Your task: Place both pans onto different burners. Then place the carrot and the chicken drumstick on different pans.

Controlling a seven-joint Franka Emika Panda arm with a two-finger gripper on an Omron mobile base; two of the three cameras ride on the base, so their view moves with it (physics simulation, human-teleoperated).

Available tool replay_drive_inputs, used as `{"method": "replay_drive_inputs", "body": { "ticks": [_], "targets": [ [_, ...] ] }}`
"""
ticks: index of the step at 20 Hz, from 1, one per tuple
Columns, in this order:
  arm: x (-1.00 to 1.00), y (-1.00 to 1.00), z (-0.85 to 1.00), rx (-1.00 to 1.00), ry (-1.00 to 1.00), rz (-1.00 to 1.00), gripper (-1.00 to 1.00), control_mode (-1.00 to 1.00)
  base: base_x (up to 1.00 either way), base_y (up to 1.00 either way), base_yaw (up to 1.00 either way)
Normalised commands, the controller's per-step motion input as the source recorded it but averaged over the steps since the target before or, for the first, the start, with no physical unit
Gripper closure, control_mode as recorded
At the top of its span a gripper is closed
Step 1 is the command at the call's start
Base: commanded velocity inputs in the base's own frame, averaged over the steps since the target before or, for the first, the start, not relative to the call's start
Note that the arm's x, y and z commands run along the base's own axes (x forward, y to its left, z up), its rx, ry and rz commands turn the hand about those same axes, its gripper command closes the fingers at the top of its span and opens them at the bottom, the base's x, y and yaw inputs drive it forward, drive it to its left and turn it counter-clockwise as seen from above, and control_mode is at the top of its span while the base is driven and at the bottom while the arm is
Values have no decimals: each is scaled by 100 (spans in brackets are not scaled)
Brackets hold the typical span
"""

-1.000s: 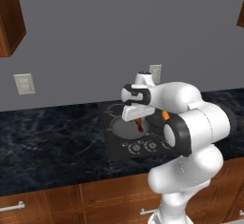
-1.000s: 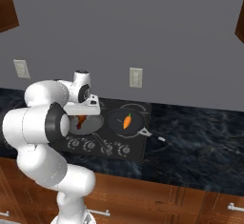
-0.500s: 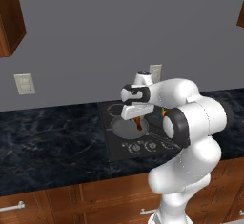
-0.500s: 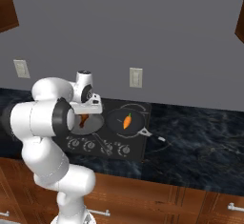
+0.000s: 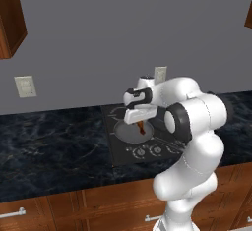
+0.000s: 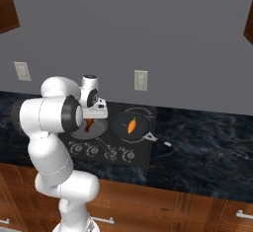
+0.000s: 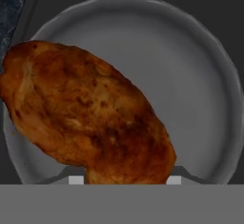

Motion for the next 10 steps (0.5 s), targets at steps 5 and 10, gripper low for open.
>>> {"method": "replay_drive_inputs", "body": {
  "ticks": [5,10],
  "targets": [
    [19,0,-24,0,0,0,100,-100,0,0,0],
    [20,0,-18,0,0,0,100,-100,0,0,0]
  ]
}}
